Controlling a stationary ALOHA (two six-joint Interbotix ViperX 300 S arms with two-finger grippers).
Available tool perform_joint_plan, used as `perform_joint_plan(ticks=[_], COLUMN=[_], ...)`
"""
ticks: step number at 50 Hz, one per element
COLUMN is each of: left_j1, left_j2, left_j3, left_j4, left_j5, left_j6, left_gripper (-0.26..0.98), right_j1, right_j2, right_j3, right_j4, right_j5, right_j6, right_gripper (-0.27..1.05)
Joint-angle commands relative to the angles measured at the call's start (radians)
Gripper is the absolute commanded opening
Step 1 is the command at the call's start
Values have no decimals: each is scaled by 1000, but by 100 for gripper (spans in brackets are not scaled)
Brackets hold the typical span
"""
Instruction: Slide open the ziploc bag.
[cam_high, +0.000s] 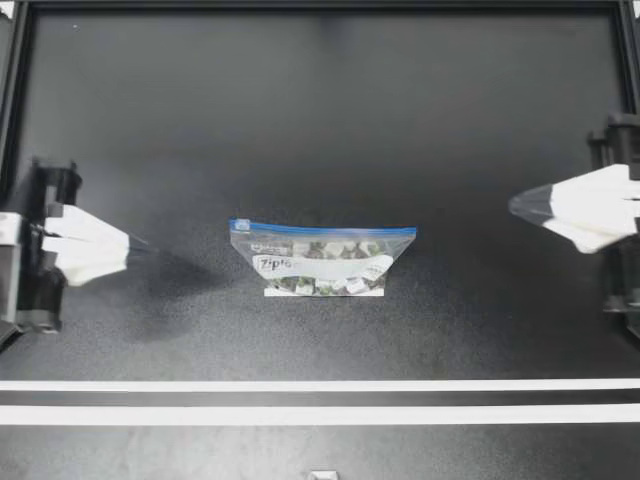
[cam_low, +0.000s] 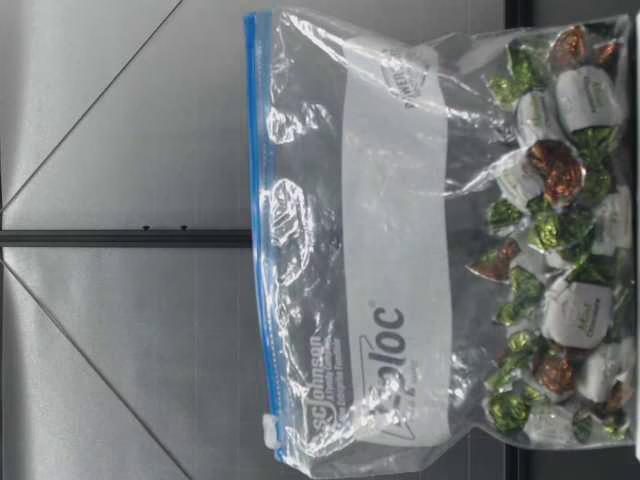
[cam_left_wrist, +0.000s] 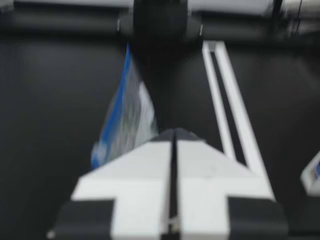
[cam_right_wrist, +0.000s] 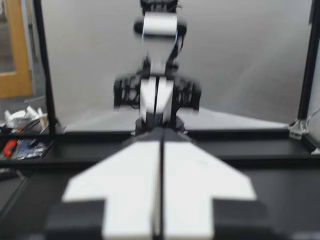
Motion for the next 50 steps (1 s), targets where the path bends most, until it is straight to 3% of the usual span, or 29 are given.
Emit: perform_joint_plan(ticks=[1, 9, 17, 25, 29, 33, 44, 50], left_j1=[26, 43, 43, 43, 43, 38, 18, 17], left_j2=[71, 193, 302, 413, 472, 518, 604, 609], left_j3=[15, 55, 48, 21, -3, -29, -71, -81], left_j4=[-34, -147, -170, -170, -170, -170, -169, -169], left_j5=[-64, -222, -299, -353, -377, -403, -502, -528], left_j6=[-3, -2, -8, -34, -55, -71, -89, -103], left_gripper=[-16, -14, -5, 19, 40, 52, 50, 50], right_j1=[-23, -43, -63, -81, -92, -97, -97, -97], right_j2=[92, 218, 321, 411, 460, 505, 621, 675], right_j3=[-66, -146, -225, -299, -337, -379, -480, -517], right_j4=[-2, -2, -2, -2, -2, -2, -18, -23], right_j5=[-44, -44, -44, -43, -35, -23, 5, 12], right_j6=[-2, -2, -5, -9, -9, -11, -11, -11], right_gripper=[-16, -16, -16, -12, -7, 3, 44, 46])
